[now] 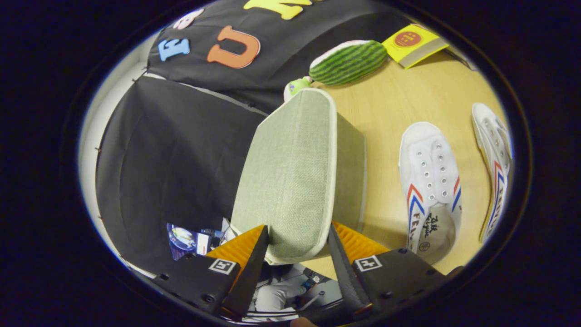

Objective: Open the storage box then place both shoes into the box .Put the left shoe in first, then the right shoe, with the right side of both shoes facing outward in a uniform manner.

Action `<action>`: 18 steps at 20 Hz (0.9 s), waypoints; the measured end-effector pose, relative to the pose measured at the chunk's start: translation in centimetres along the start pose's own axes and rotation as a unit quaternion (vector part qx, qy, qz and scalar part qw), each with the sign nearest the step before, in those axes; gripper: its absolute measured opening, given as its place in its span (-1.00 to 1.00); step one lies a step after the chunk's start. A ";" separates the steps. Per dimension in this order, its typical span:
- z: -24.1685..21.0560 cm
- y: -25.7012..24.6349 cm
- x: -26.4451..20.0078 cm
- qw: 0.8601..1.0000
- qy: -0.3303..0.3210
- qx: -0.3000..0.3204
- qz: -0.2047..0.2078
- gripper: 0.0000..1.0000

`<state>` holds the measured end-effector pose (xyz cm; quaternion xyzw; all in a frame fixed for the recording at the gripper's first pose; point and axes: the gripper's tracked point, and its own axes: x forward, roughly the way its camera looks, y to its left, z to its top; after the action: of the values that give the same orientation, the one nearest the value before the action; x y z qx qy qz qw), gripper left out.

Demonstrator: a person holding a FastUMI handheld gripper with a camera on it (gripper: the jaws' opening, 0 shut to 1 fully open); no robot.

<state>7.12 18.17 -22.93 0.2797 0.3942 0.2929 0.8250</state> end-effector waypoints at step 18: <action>4.8 20.6 -3.1 0.986 -0.081 -0.119 0.087 -0.88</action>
<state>4.04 28.74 -4.65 0.2351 0.2622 0.3845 0.8533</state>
